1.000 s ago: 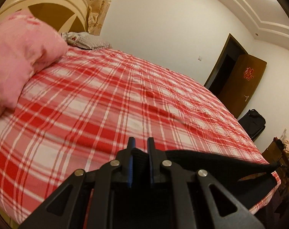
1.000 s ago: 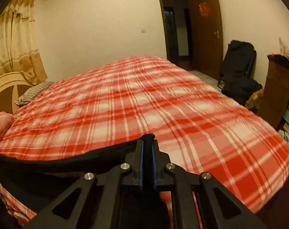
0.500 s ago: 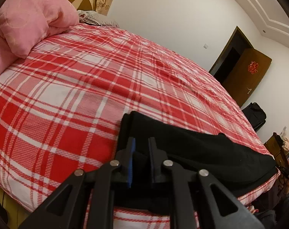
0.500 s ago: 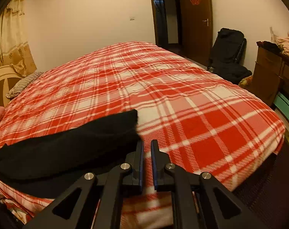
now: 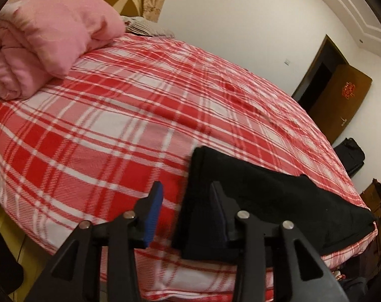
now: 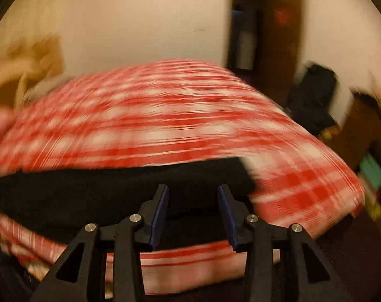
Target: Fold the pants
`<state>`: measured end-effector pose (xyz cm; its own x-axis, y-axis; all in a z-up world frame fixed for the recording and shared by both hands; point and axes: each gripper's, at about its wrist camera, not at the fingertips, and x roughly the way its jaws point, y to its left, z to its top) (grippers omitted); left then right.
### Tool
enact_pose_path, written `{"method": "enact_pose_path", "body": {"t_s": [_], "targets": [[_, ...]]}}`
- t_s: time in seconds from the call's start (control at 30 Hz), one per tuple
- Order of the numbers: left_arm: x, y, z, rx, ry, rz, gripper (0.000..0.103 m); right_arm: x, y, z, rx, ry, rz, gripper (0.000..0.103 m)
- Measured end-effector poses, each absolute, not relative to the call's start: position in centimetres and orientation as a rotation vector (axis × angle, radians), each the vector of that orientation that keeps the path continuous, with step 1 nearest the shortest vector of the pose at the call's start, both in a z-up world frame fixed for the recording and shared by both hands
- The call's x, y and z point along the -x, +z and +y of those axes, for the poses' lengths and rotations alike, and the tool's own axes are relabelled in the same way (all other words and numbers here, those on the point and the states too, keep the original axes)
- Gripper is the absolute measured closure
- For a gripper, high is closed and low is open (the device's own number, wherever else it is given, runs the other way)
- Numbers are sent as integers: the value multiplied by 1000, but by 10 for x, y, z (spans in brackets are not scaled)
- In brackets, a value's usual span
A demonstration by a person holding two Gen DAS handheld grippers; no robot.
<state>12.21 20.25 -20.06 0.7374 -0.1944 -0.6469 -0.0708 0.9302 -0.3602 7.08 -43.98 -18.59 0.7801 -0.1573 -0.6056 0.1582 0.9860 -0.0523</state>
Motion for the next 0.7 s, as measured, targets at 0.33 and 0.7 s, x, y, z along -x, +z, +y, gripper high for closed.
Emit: {"method": "enact_pose_path", "body": {"t_s": [0.33,0.7], "targets": [[-165,-212,194,374,-97,814,62,-119,-239,-254,288,208,724,60],[-192,-214,182,288,-64,881,79,-111,-289,-204,591,269,793,55]]}}
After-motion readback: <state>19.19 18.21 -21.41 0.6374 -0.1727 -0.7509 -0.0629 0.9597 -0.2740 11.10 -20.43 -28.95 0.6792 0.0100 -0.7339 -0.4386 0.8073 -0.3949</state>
